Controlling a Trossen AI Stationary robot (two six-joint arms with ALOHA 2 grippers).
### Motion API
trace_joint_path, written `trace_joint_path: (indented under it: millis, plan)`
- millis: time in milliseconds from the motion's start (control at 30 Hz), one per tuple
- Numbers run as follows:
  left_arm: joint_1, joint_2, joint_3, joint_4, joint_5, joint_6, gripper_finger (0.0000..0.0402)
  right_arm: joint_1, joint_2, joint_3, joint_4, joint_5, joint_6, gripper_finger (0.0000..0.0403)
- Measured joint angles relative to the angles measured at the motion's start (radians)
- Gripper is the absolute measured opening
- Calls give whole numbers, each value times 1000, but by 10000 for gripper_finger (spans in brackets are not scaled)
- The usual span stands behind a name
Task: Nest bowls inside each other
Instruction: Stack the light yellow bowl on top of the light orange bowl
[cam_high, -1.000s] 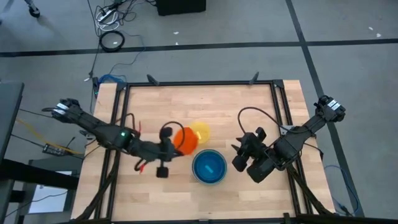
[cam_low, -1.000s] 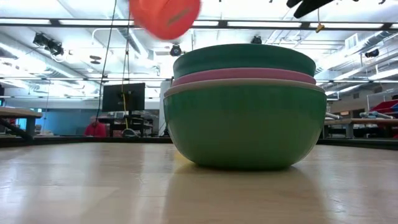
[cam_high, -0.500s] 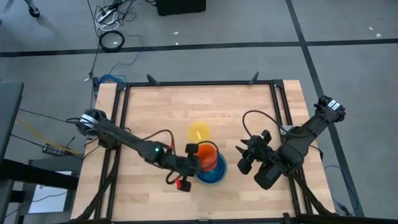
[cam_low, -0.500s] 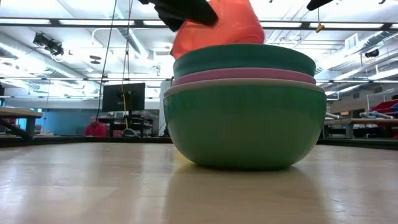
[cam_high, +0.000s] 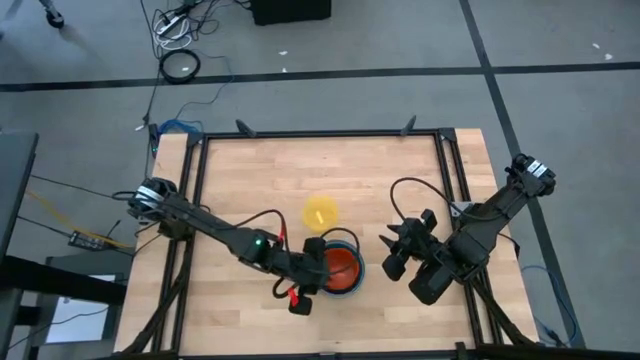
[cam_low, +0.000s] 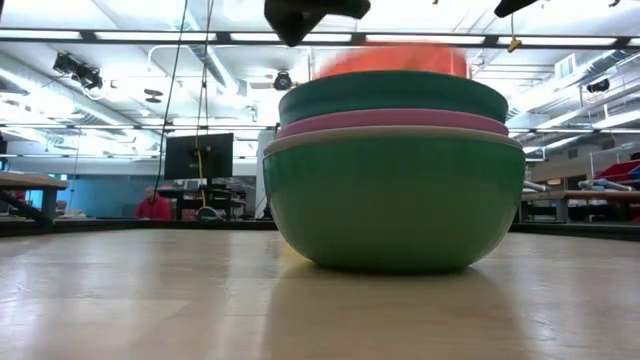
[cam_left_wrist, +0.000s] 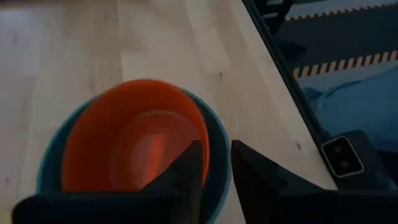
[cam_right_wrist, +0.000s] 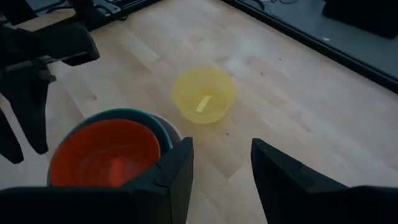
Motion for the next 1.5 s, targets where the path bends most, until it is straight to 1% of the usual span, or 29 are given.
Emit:
trace_joint_path:
  millis: [300,333,400,467,567,667,800,867,933,1000,1100,1233,1333,1500]
  plan:
    - [-2,0,58,-149,0,-4,98,-3,0,0,1,-4,8,149]
    - [-2,0,72,-182,0,0,98,-7,0,0,1,-4,15,149]
    - [-2,-8,114,-305,-9,10,99,-28,0,0,1,-13,26,149]
    - [-2,-28,163,-431,-48,13,99,-70,0,0,2,-42,23,149]
    - [-2,-92,217,-547,-125,21,99,-171,0,0,25,-98,-44,150]
    - [-4,-197,229,-585,-200,18,99,-316,0,0,118,-163,-202,152]
    - [-4,-334,227,-603,-309,-28,99,-533,29,0,332,-353,-465,153]
    - [-4,-386,220,-602,-332,-35,99,-617,74,0,425,-450,-569,152]
    - [-8,-422,212,-600,-337,-52,99,-676,134,0,486,-535,-632,152]
    - [-14,-443,204,-605,-337,-60,99,-717,205,0,506,-584,-671,151]
    - [-22,-451,203,-626,-344,-67,99,-751,295,0,529,-596,-688,151]
    - [-28,-442,201,-673,-351,-78,99,-758,375,0,593,-611,-692,151]
    - [-28,-434,201,-699,-365,-81,99,-762,404,0,625,-630,-692,151]
    - [-28,-431,200,-702,-372,-85,99,-770,443,0,630,-628,-674,151]
